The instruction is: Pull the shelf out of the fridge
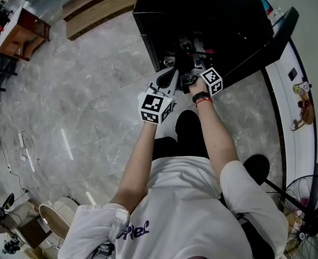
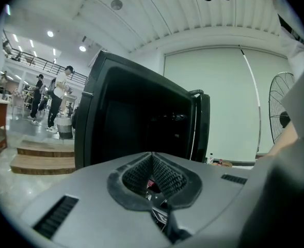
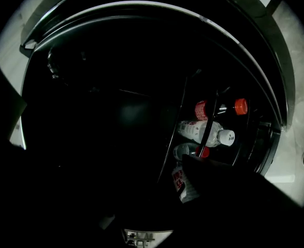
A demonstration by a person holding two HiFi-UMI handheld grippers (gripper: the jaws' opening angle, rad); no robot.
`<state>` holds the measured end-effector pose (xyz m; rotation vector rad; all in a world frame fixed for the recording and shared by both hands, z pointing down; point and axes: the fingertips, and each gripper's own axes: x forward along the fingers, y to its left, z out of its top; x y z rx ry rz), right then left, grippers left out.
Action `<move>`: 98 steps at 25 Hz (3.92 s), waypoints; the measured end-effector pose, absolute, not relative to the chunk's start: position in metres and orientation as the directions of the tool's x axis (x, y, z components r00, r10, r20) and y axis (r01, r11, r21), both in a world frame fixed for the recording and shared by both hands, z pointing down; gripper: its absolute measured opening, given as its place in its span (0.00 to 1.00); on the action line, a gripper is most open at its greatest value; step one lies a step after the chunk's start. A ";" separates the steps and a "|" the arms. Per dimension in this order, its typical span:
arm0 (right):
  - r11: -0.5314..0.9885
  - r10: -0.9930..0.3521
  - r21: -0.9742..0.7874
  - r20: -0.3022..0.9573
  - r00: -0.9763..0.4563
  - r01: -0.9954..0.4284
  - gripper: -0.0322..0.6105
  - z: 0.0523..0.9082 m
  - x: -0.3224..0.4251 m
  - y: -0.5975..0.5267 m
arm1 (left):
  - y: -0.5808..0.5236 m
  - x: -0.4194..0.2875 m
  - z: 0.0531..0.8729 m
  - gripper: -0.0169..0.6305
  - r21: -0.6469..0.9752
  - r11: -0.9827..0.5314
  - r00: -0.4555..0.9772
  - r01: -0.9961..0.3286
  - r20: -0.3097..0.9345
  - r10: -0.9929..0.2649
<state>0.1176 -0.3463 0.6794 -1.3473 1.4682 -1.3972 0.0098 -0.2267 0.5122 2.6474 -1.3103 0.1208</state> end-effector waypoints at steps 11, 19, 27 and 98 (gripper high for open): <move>-0.086 -0.985 -0.992 0.070 -0.158 0.095 0.54 0.707 0.116 -0.396 | -0.248 0.006 0.524 0.05 0.161 -0.558 0.580 -0.814 0.172 -0.796; 0.027 -0.973 -0.988 -0.061 -0.221 0.152 0.54 0.707 0.106 -0.439 | -0.258 0.006 0.533 0.05 0.177 -0.553 0.579 -0.814 0.185 -0.794; 0.063 -0.965 -0.988 -0.097 -0.244 0.141 0.50 0.703 0.093 -0.456 | -0.255 -0.008 0.539 0.05 0.180 -0.536 0.564 -0.825 0.197 -0.802; -0.054 -0.988 -0.998 0.049 -0.144 0.033 0.09 0.704 0.083 -0.307 | -0.186 -0.040 0.516 0.05 0.281 -0.535 0.595 -0.797 0.210 -0.776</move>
